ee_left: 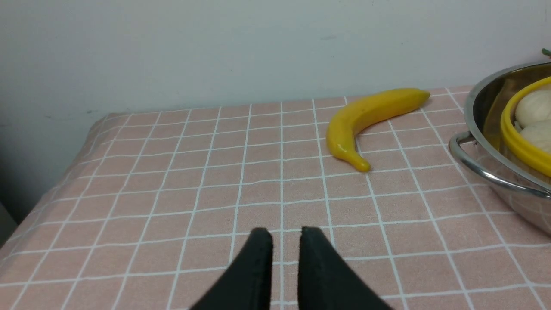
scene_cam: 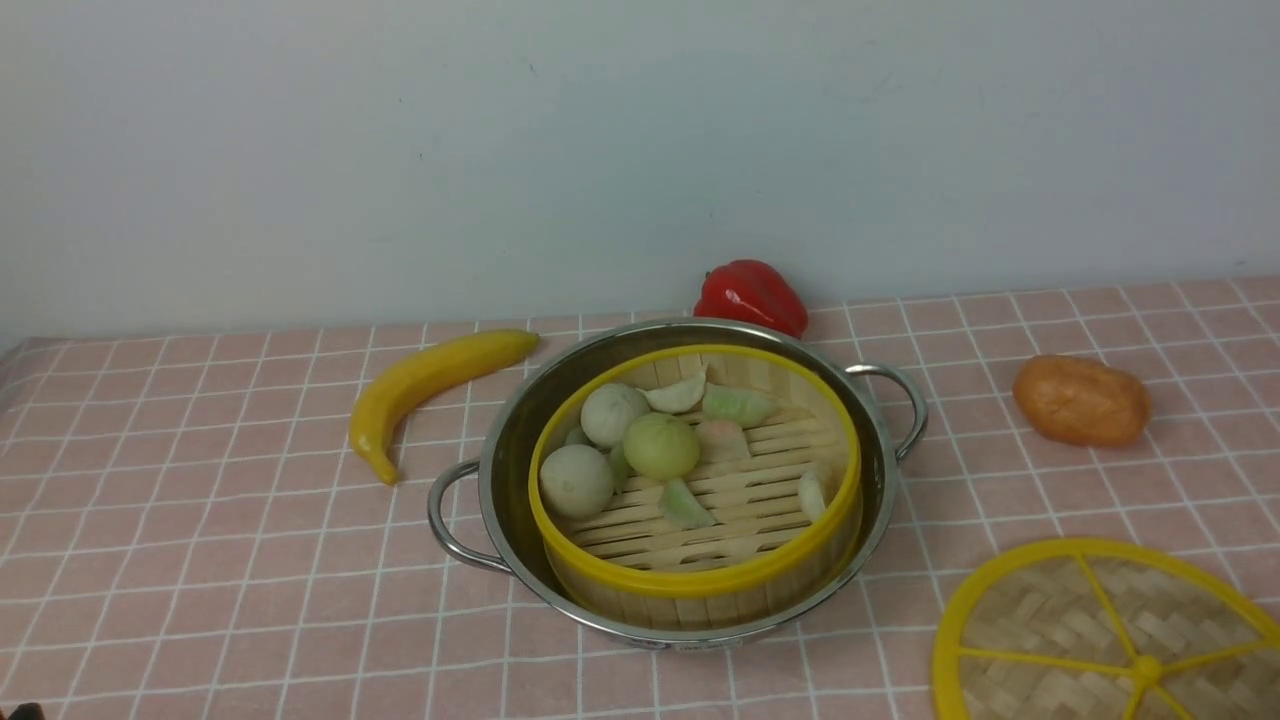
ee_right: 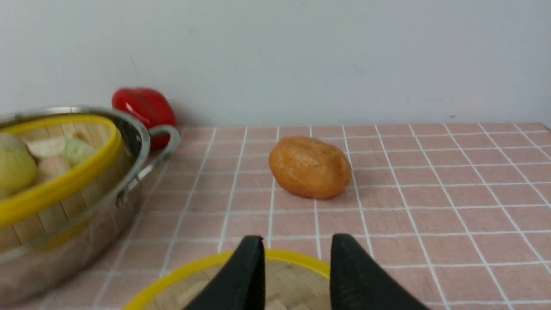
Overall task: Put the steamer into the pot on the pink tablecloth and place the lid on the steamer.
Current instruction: 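Move the gripper down to the bamboo steamer lid and grasp its center knob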
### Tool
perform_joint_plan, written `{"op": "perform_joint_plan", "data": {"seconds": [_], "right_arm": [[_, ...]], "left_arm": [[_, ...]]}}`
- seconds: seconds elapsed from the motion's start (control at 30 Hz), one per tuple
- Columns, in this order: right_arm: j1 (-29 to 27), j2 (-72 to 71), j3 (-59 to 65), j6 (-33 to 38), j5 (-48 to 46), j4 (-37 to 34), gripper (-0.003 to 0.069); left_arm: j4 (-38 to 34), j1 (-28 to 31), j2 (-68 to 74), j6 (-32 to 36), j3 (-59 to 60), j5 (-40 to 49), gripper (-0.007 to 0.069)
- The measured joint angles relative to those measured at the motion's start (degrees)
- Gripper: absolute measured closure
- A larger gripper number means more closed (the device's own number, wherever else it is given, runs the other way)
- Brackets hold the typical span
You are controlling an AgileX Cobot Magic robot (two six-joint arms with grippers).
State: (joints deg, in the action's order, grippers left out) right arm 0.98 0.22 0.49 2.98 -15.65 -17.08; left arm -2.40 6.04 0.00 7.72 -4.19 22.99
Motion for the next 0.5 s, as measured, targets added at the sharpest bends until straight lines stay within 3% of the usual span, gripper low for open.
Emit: {"op": "perform_joint_plan", "data": {"seconds": [0.1, 0.5], "right_arm": [[0.0, 0.0, -0.1, -4.7, 4.3, -5.8, 0.0419], [0.0, -0.1, -6.8, -7.4, 9.7, -10.9, 0.0419]], "left_arm": [[0.0, 0.0, 0.0, 0.0, 0.0, 0.0, 0.0529], [0.0, 0.0, 0.0, 0.0, 0.0, 0.0, 0.0507]]}}
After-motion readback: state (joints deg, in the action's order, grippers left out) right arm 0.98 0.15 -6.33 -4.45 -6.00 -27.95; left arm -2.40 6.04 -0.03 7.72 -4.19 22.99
